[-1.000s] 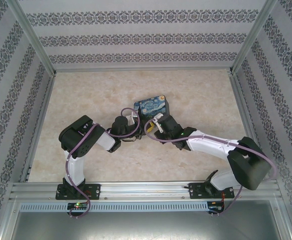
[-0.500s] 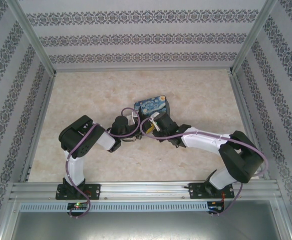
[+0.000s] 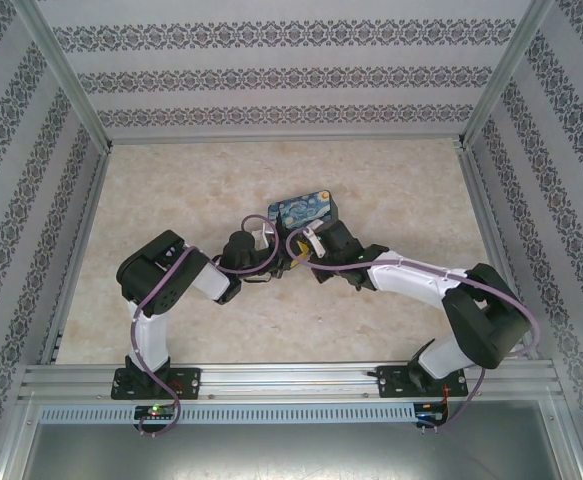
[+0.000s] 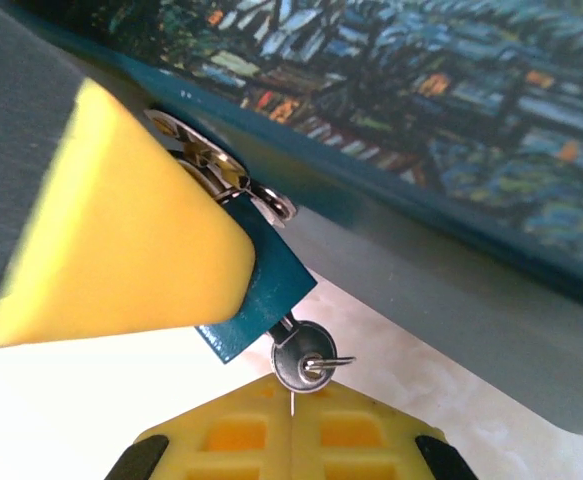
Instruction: Unlock the padlock with the key
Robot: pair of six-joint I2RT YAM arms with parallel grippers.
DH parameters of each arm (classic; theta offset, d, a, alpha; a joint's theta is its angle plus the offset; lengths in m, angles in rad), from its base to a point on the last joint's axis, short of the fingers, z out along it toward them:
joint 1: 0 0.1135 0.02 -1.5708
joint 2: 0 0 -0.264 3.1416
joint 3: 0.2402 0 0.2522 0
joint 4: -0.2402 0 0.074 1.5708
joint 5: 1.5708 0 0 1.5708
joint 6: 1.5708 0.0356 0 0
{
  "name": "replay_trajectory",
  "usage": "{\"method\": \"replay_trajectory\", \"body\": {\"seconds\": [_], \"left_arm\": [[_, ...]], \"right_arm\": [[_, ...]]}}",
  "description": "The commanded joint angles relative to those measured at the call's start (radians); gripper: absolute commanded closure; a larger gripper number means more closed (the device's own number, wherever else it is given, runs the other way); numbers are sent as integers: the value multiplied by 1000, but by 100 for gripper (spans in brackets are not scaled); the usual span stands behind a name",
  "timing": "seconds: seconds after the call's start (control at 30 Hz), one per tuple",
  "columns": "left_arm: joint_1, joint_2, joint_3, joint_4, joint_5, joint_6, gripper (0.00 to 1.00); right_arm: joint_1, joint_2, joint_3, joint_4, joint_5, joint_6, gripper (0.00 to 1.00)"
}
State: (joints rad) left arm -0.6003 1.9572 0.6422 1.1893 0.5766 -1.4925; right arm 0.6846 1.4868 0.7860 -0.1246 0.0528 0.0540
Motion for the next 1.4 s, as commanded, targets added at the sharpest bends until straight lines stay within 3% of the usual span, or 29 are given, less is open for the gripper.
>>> {"method": "replay_trajectory", "body": {"seconds": [0.0, 0.1, 0.17, 0.3, 0.37, 0.8, 1.37], "left_arm": [[2, -19, 17, -31, 31, 9, 100], [3, -18, 19, -35, 31, 8, 100], [2, -20, 22, -40, 31, 5, 100], [3, -23, 27, -57, 32, 0, 100], [3, -24, 31, -63, 35, -4, 100], [5, -69, 43, -148, 60, 18, 100], [5, -84, 51, -176, 77, 27, 100]], "right_arm": [[-19, -47, -2, 38, -121, 37, 100], [-52, -73, -18, 47, -200, 70, 100], [-66, -105, -37, 53, -198, 88, 78], [-93, -178, -68, 47, -189, 106, 60], [-94, -194, -68, 28, -182, 90, 58], [-28, -103, -43, -5, -35, -30, 59], [8, 11, 27, 5, 18, -36, 71]]}}
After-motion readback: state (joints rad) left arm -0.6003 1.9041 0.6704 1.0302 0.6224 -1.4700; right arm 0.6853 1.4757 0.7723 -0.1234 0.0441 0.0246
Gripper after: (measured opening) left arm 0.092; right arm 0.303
